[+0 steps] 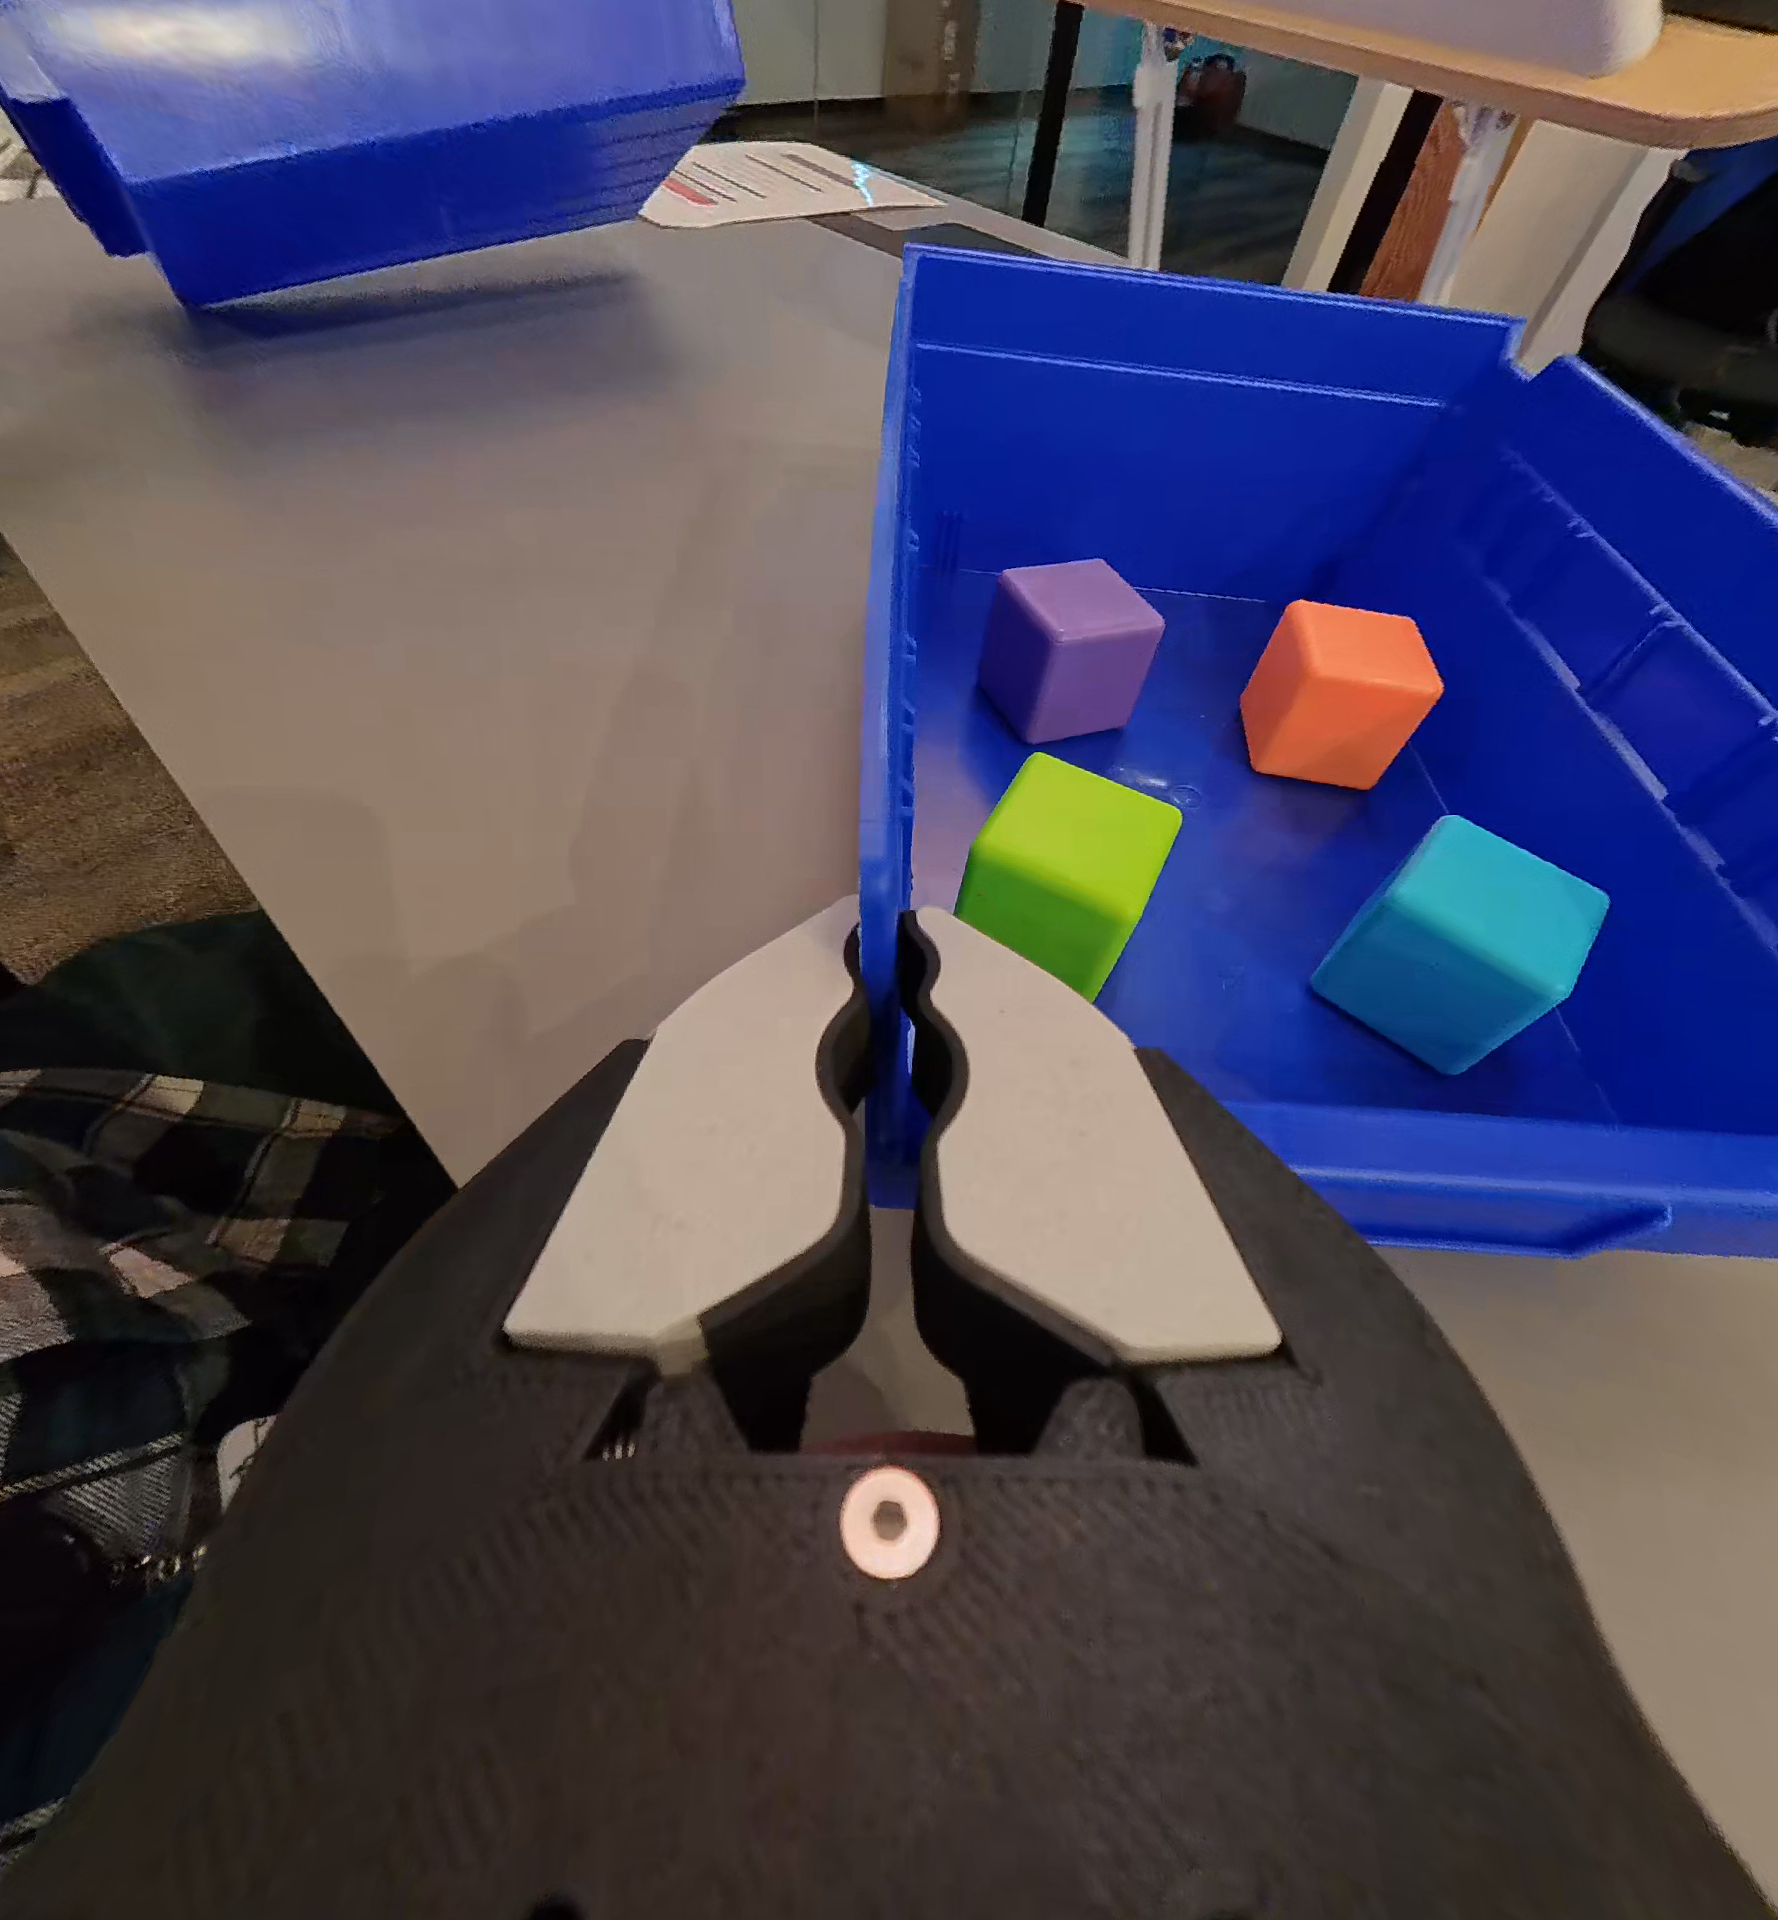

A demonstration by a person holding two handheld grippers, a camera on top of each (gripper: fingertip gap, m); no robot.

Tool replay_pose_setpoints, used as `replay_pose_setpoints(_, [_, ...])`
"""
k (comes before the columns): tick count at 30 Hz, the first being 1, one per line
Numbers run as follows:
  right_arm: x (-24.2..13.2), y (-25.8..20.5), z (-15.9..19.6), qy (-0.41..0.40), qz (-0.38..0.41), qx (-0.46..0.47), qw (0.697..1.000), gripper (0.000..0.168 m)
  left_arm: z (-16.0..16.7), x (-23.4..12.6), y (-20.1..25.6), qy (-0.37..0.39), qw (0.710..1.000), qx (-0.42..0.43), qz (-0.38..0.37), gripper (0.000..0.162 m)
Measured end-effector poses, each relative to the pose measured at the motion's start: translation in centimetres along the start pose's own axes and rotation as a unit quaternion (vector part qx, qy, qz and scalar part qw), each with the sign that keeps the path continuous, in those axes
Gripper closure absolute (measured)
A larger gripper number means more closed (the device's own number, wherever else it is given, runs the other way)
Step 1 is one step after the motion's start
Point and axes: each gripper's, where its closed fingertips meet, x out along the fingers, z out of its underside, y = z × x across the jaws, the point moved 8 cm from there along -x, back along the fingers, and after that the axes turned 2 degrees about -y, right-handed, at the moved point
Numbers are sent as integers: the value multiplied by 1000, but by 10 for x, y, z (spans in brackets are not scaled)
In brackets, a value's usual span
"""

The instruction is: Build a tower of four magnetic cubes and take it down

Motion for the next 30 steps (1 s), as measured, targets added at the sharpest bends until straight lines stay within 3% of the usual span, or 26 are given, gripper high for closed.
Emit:
replay_pose_setpoints(16, [29, -43, -16, 4, -69, -43, 997, 161, 26, -51, 13, -54, 995, 81, -23, 156])
replay_pose_setpoints(25, [36, -67, -19, 20, -22, -47, 998, 165, 33, -82, 18, -51, 993, 94, -41, 156])
replay_pose_setpoints(30, [38, -81, -21, 24, -40, -41, 998, 165, 37, -91, 18, -48, 993, 103, -43, 155])
